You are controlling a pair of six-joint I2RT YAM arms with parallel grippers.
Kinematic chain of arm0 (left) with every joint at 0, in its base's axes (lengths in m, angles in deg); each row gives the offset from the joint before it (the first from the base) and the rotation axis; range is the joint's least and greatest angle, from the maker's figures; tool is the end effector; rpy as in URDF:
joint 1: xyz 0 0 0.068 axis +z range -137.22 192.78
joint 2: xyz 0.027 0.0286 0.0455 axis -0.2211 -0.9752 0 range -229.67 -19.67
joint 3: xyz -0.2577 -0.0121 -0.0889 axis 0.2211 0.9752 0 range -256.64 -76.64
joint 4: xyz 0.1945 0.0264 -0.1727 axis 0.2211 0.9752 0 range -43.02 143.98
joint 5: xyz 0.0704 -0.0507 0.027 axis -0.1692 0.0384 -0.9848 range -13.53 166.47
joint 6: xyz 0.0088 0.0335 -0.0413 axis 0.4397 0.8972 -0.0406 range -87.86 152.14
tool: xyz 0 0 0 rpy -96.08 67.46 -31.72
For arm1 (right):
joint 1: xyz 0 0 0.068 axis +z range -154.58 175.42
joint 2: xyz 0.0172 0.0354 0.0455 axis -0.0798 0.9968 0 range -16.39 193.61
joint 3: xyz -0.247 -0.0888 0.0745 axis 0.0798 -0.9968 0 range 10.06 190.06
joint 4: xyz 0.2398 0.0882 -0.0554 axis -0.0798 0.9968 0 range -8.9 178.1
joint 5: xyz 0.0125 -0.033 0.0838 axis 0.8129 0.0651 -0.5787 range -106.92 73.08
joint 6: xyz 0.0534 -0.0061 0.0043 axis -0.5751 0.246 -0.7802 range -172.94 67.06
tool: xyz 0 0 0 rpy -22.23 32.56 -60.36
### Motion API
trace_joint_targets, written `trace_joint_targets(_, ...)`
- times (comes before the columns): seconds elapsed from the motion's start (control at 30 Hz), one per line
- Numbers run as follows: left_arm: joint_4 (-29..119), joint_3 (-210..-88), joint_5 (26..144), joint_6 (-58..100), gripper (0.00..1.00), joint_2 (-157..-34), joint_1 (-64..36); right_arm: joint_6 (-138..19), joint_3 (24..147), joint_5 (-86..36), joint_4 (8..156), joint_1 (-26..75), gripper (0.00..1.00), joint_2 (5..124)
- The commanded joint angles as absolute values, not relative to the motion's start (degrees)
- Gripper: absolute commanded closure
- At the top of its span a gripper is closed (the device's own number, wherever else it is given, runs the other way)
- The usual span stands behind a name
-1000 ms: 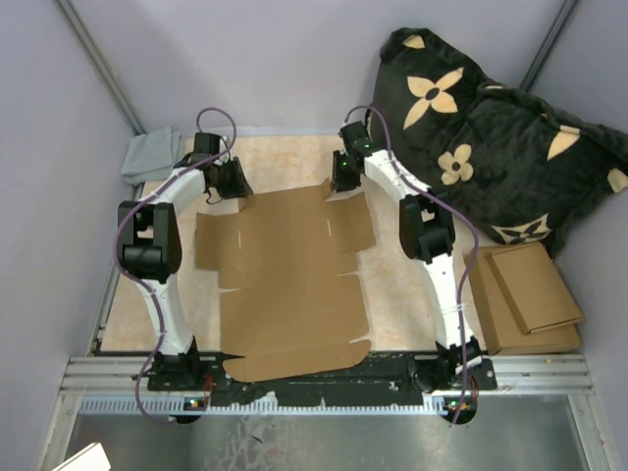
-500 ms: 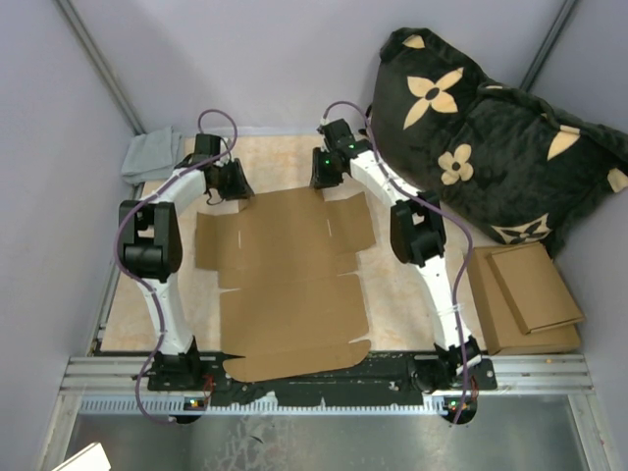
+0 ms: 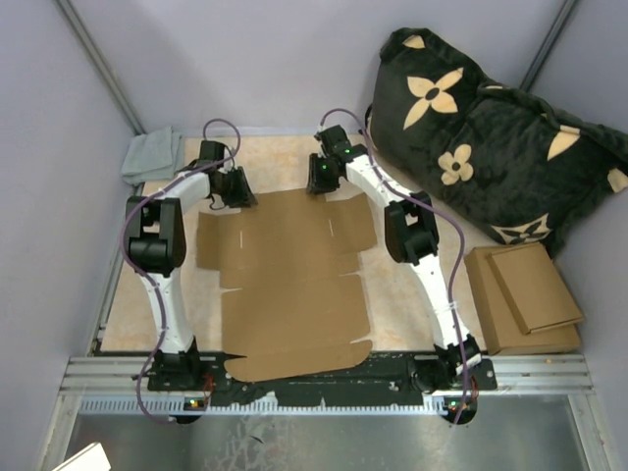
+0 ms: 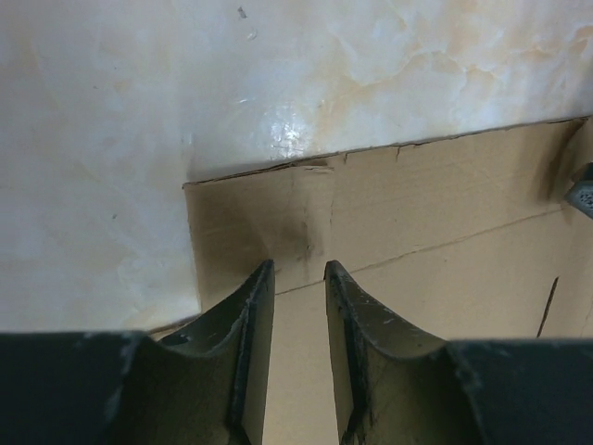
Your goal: Fold the paper box
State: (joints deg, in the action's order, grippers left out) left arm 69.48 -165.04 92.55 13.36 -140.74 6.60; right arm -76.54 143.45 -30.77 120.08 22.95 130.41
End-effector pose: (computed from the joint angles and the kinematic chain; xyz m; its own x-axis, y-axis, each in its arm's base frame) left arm 0.4530 -0.0590 0.1691 -0.8566 -0.2185 -0.4675 -0.0161 0.9168 -0.3991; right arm 0.4921 0.2661 0.1736 -0.8753 -0.0179 -0.4833 -0.2487 0.8737 0.4181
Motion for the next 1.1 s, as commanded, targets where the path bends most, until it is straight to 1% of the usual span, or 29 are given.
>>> trace_joint_targets(0.0,70.6,-167.3,94.2,12.1,0.64,-143.1,6.2,-75.2,146.1,-28.7,122.3,22.9,0.62,132.2)
trace_joint_targets(0.03,70.6,-168.0,94.4,12.0,0.64,-143.2,6.1,-75.2,146.6,-28.4,122.2,22.8,0.54,131.7)
trace_joint_targets(0.07,70.9,-168.8,94.6,11.9,0.64,-143.3,6.0,-75.1,147.3,-28.5,122.2,22.6,0.43,131.1)
trace_joint_targets(0.1,71.5,-169.8,94.8,11.8,0.64,-143.3,6.1,-75.1,147.8,-28.6,122.1,22.5,0.39,130.5)
trace_joint_targets(0.13,72.0,-170.9,94.9,11.8,0.63,-143.2,6.1,-75.3,148.3,-28.6,122.1,22.3,0.37,129.7)
trace_joint_targets(0.2,72.8,-172.3,94.6,12.0,0.63,-142.5,6.1,-75.5,148.6,-28.7,121.6,21.7,0.35,127.5)
trace_joint_targets(0.37,74.3,-173.5,91.8,13.4,0.60,-138.2,6.2,-75.8,148.8,-28.2,121.7,19.3,0.35,120.0)
trace_joint_targets(0.47,75.7,-172.9,90.1,13.9,0.57,-133.9,6.9,-75.5,148.5,-26.7,125.0,17.7,0.35,115.8)
trace_joint_targets(0.53,76.3,-170.4,89.3,13.8,0.54,-130.1,7.4,-74.1,146.2,-25.6,128.2,17.3,0.35,112.5)
trace_joint_targets(0.6,76.0,-165.1,89.5,13.4,0.52,-125.2,8.1,-73.0,139.6,-25.5,129.8,17.3,0.36,108.1)
trace_joint_targets(0.67,75.0,-158.5,89.5,13.3,0.50,-119.9,8.4,-72.9,128.4,-26.6,127.7,17.4,0.37,102.1)
trace_joint_targets(0.73,74.1,-151.8,89.8,13.4,0.46,-114.5,8.4,-73.8,115.8,-26.4,123.7,17.5,0.37,94.9)
trace_joint_targets(0.8,74.1,-145.9,90.9,13.2,0.44,-109.8,8.4,-75.4,102.1,-26.3,120.3,17.8,0.37,87.9)
trace_joint_targets(0.87,74.9,-140.9,91.9,12.7,0.44,-105.7,8.5,-77.1,93.5,-27.2,118.2,18.4,0.37,82.6)
trace_joint_targets(0.97,76.2,-134.2,92.0,12.0,0.43,-101.0,8.6,-78.9,85.1,-27.3,116.5,21.2,0.36,77.0)
trace_joint_targets(1.07,77.7,-129.9,91.1,11.9,0.43,-97.4,8.7,-80.8,80.6,-26.7,116.0,24.2,0.36,74.9)
